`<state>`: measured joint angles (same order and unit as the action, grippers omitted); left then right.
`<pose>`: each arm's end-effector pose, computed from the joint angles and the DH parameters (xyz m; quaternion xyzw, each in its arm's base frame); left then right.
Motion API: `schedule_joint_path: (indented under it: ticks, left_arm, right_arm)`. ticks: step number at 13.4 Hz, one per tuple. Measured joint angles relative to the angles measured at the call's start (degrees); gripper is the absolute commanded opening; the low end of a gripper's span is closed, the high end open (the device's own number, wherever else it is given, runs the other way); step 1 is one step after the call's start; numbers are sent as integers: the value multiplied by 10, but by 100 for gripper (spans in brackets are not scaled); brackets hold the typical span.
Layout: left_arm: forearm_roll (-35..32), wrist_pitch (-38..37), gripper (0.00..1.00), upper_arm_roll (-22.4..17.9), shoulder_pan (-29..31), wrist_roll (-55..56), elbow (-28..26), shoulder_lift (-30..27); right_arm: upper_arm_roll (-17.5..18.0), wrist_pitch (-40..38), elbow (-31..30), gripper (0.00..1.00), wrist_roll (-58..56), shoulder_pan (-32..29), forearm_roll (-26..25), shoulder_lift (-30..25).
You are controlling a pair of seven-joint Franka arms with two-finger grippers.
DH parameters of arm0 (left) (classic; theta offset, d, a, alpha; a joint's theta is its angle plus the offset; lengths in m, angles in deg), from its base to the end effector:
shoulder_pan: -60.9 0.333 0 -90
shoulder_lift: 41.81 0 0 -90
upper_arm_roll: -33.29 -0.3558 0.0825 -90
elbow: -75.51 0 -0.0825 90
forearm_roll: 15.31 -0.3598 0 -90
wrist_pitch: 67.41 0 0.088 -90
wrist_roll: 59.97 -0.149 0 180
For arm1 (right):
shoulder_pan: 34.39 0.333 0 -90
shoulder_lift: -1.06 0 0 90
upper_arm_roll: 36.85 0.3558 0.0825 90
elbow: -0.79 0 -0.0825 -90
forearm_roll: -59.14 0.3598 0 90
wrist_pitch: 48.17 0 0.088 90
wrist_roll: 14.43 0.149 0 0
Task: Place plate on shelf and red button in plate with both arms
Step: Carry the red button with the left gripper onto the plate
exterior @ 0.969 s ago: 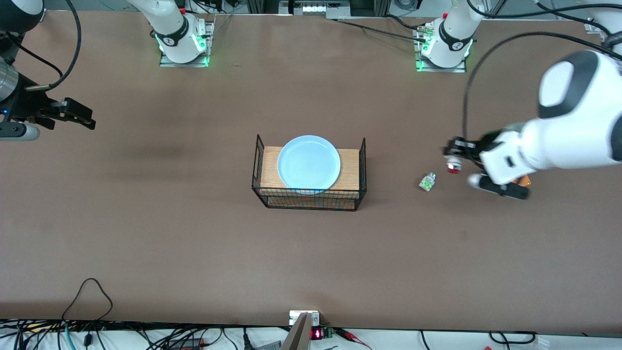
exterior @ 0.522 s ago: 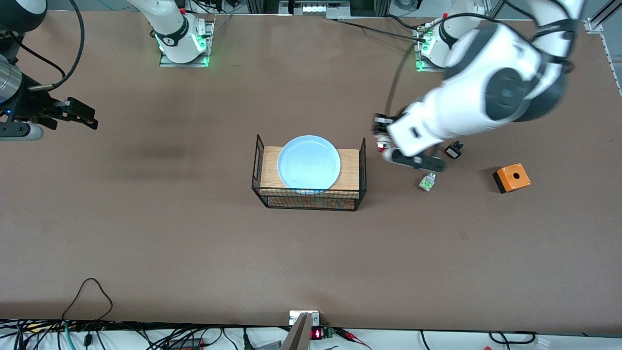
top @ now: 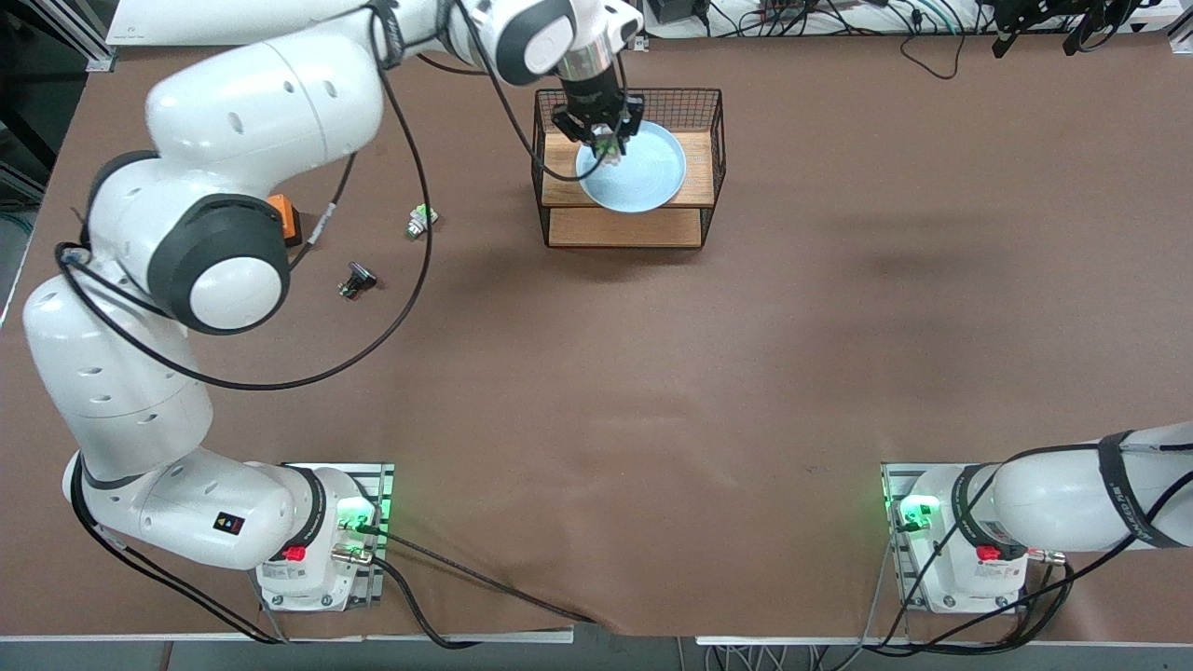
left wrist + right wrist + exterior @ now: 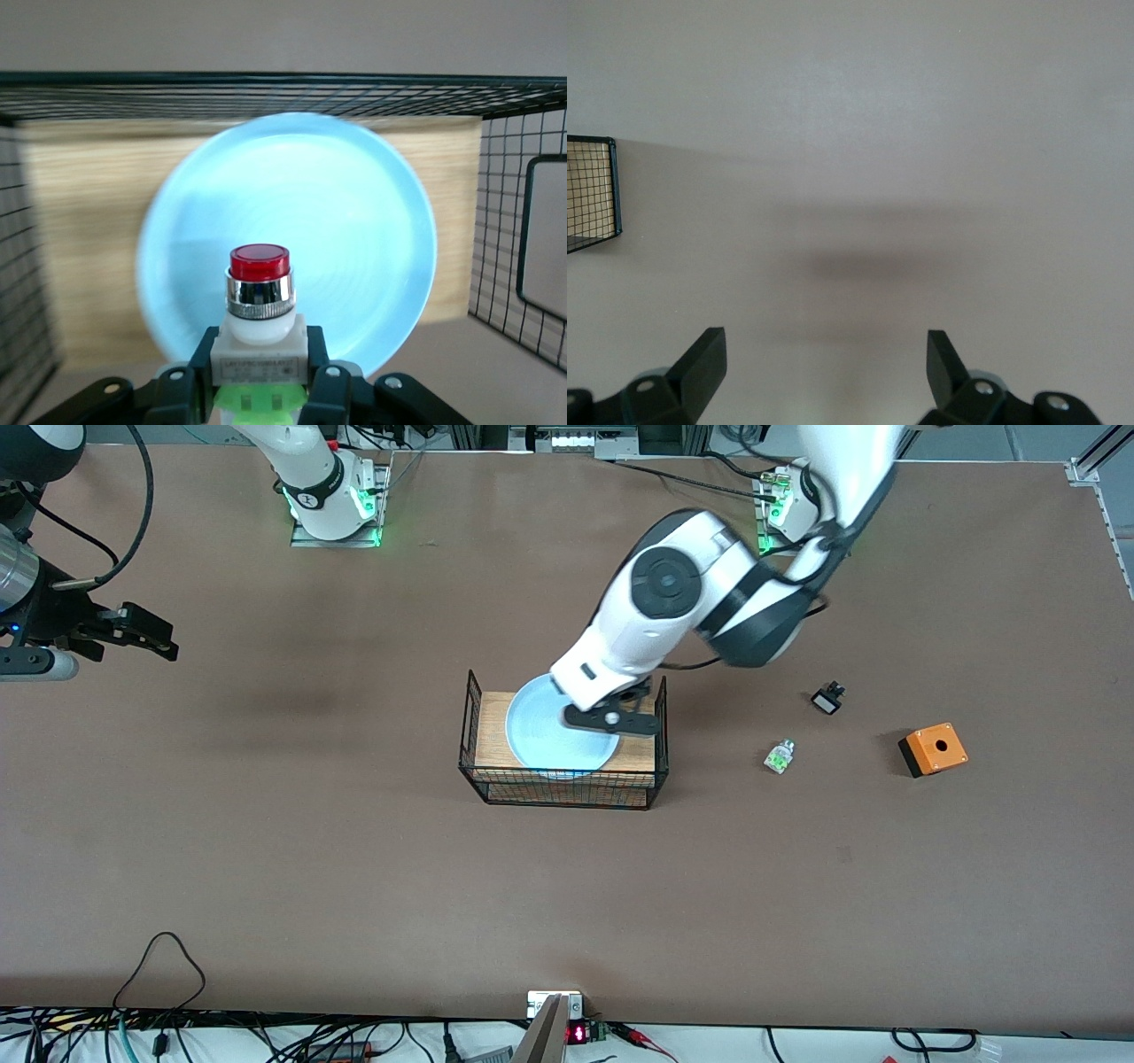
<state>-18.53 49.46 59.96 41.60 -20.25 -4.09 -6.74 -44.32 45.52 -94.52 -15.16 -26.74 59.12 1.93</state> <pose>0.5555 -0.4662 0.3904 0.9932 -0.0223 -0.0331 0.1093 0.5359 0.0021 0.5782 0.9997 0.0079 -0.0217 0.0011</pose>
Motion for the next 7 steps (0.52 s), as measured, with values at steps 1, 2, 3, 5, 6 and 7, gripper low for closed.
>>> schedule_joint_path:
  ticks: [1, 2, 3, 5, 6, 7]
  left_arm:
    - [-15, 15, 3, -1, -5, 5, 0, 13]
    - [-31, 20, 6, -2, -7, 8, 1, 22]
    - [-40, 22, 8, -2, -8, 9, 1, 29]
    - [-46, 22, 53, -3, -11, 10, 1, 34]
    - [-47, 22, 100, -3, -11, 10, 1, 35]
    - [-47, 22, 100, -4, -11, 10, 1, 35]
  right_arm:
    - [0, 0, 0, 100, 0, 0, 0, 0]
    - [0, 0, 0, 100, 0, 0, 0, 0]
    - [0, 0, 0, 100, 0, 0, 0, 0]
    - [0, 0, 1, 100, 0, 0, 0, 0]
    - [0, 0, 1, 100, 0, 0, 0, 0]
    - [0, 0, 2, 100, 0, 0, 0, 0]
